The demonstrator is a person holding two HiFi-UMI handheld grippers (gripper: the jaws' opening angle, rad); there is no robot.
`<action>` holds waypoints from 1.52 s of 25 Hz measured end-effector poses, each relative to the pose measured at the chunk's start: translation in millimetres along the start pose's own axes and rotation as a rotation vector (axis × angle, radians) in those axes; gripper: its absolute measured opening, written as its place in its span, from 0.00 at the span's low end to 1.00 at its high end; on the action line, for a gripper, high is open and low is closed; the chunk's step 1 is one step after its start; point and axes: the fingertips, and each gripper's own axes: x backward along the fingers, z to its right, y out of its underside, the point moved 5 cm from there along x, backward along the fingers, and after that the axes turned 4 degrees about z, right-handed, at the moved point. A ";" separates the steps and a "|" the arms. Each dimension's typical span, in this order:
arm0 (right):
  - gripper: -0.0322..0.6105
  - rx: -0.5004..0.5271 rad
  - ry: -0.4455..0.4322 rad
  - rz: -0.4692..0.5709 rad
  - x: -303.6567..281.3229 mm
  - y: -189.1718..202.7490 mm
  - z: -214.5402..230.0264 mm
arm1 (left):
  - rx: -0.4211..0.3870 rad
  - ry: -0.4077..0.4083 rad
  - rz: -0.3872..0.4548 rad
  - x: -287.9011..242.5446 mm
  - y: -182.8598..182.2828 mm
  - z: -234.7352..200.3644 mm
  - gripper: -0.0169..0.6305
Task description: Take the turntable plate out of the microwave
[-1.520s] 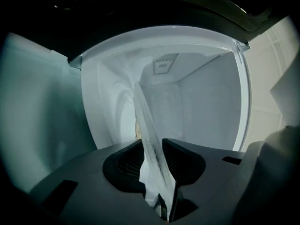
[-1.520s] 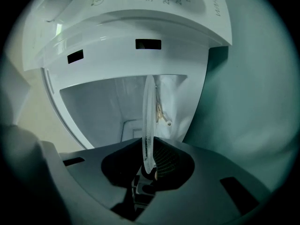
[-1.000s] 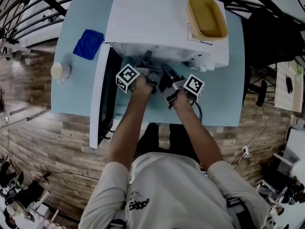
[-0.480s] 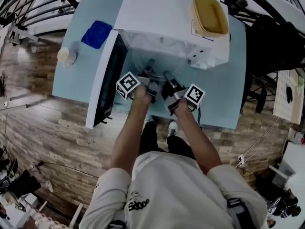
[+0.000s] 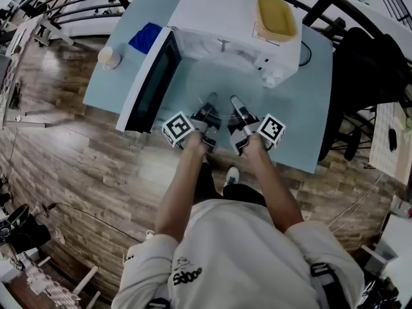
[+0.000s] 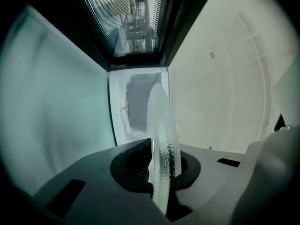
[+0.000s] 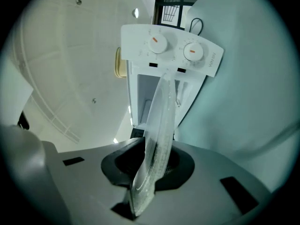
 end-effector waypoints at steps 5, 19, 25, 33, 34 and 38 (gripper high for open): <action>0.11 0.034 -0.093 -0.031 33.3 3.5 -42.8 | 0.010 0.103 0.048 25.7 26.1 47.8 0.09; 0.11 0.090 -0.257 -0.115 122.6 21.9 -159.0 | -0.054 0.245 0.160 103.6 91.8 170.7 0.09; 0.11 0.108 -0.268 -0.176 174.0 33.4 -180.9 | -0.048 0.249 0.180 141.7 131.9 192.3 0.09; 0.11 0.142 -0.313 -0.207 189.8 36.8 -203.7 | -0.090 0.263 0.231 159.7 147.3 215.9 0.09; 0.11 0.143 -0.313 -0.208 190.0 37.4 -204.8 | -0.098 0.258 0.235 161.2 147.0 216.8 0.09; 0.11 0.140 -0.313 -0.202 192.1 36.2 -209.1 | -0.130 0.264 0.233 161.8 146.2 223.6 0.09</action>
